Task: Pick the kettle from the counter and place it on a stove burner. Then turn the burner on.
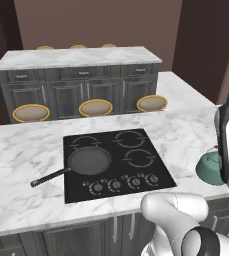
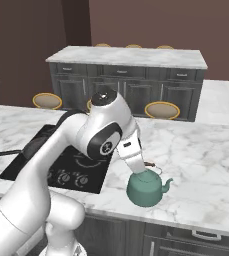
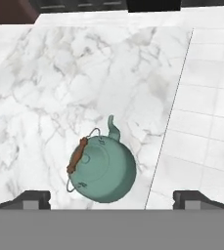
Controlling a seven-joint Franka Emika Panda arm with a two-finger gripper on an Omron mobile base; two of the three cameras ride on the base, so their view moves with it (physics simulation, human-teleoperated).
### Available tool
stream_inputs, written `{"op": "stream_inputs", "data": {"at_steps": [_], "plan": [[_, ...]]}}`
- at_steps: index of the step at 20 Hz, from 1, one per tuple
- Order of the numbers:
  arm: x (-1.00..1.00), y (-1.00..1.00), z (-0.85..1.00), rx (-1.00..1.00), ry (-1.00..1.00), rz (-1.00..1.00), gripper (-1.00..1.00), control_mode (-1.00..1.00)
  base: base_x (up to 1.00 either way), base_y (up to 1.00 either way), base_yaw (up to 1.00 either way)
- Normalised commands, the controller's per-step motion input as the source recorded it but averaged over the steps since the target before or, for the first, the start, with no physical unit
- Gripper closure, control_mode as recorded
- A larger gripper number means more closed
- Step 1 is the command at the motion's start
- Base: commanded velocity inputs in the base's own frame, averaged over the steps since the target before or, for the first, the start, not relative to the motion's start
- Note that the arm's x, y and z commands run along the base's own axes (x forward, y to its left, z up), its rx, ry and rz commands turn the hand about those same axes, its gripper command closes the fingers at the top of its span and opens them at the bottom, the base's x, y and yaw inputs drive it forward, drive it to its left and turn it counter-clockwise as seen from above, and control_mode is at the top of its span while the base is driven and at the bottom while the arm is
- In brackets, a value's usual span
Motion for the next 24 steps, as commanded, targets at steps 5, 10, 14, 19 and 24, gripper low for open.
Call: {"op": "stream_inputs", "data": {"at_steps": [5,10,14,19,24], "plan": [[0.14,-0.22,-0.02,0.33,0.10,0.00,-1.00,-1.00,0.00,0.00,0.00],[0.12,-0.09,-0.03,0.20,0.06,0.00,-1.00,-1.00,0.00,0.00,0.00],[0.10,0.00,-0.03,0.00,0.01,0.00,-1.00,-1.00,0.00,0.00,0.00],[0.27,0.00,-0.16,0.00,0.11,0.00,-1.00,-1.00,0.00,0.00,0.00],[0.28,0.00,-0.30,0.00,0.14,0.00,-1.00,-1.00,0.00,0.00,0.00]]}}
